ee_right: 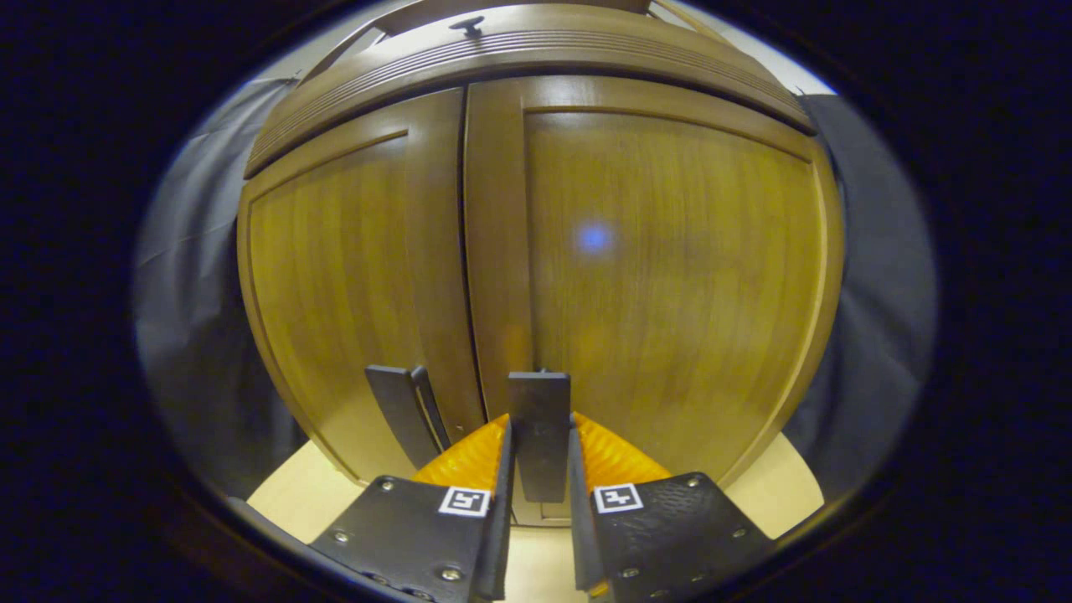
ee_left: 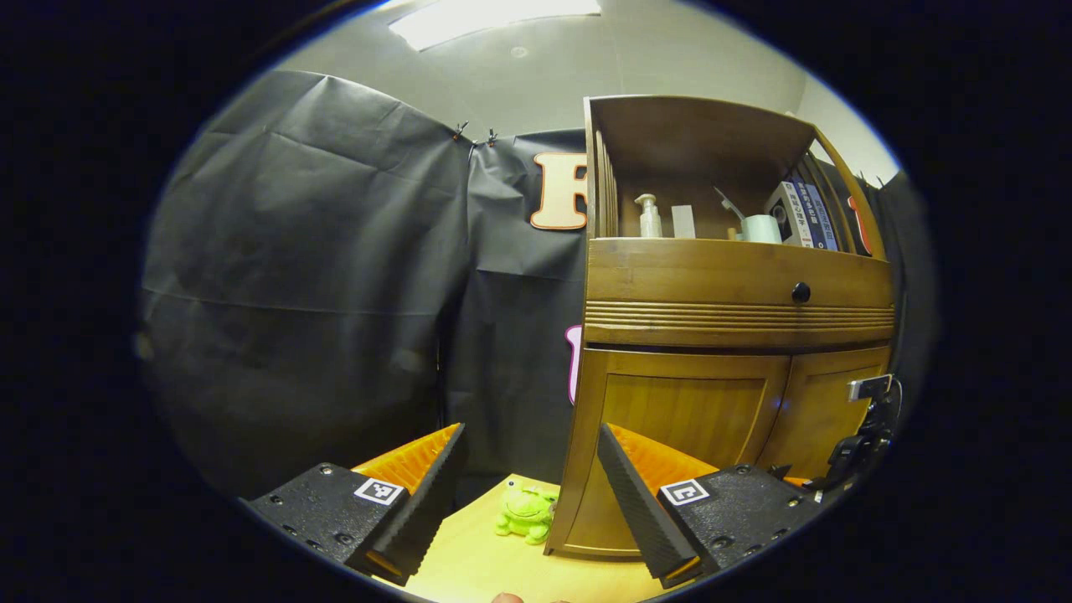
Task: Open the right door of the double-door shoe cabinet with the right hand, and open the left door with the left hand.
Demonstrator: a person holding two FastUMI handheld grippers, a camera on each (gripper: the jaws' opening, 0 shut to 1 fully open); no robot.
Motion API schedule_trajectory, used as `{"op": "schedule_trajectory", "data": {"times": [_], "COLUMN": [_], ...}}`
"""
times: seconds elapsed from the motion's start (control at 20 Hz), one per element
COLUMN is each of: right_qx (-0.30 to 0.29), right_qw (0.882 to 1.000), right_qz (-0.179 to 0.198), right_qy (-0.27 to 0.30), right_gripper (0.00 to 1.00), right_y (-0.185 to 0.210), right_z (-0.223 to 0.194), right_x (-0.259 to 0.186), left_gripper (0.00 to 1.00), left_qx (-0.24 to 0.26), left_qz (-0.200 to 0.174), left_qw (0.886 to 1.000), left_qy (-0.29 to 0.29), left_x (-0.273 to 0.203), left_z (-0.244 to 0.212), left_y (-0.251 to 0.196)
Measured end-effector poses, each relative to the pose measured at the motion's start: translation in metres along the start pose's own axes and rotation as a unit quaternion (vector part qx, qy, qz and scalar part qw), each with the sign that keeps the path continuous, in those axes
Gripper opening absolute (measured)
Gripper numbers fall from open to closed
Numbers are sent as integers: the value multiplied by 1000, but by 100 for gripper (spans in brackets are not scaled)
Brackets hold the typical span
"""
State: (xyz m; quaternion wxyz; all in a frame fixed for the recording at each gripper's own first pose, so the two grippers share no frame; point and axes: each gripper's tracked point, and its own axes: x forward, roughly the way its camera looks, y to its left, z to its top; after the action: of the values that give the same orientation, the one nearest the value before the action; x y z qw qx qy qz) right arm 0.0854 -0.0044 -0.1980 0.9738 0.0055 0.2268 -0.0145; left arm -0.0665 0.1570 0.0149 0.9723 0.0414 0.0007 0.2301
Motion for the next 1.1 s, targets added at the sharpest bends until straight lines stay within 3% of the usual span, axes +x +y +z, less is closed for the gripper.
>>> {"op": "schedule_trajectory", "data": {"times": [0.1, 0.15, 0.35, 0.55, 0.65, 1.0, 1.1], "right_qx": [6, 10, 19, 34, 38, 34, 32], "right_qw": [1000, 1000, 1000, 999, 999, 998, 997], "right_qz": [-3, -4, -20, -34, -37, -54, -68], "right_qy": [1, 1, -5, -8, -7, -1, -2], "right_gripper": [26, 25, 25, 25, 25, 22, 21], "right_y": [1, 0, -4, -8, -8, -10, -13], "right_z": [-1, -1, 1, 5, 3, 3, 2], "right_x": [-2, -3, -2, -2, -2, -4, -4], "left_gripper": [95, 92, 95, 92, 96, 92, 96], "left_qx": [-1, -1, 4, 4, 1, -11, -16], "left_qz": [-11, -17, -42, -75, -93, -169, -193], "left_qw": [1000, 1000, 999, 997, 996, 986, 981], "left_qy": [3, 2, -7, -11, -11, 0, 5], "left_x": [2, 3, 2, -2, -2, -19, -26], "left_z": [-1, -1, 4, 7, 8, -2, -4], "left_y": [-8, -13, -29, -46, -64, -114, -130]}}
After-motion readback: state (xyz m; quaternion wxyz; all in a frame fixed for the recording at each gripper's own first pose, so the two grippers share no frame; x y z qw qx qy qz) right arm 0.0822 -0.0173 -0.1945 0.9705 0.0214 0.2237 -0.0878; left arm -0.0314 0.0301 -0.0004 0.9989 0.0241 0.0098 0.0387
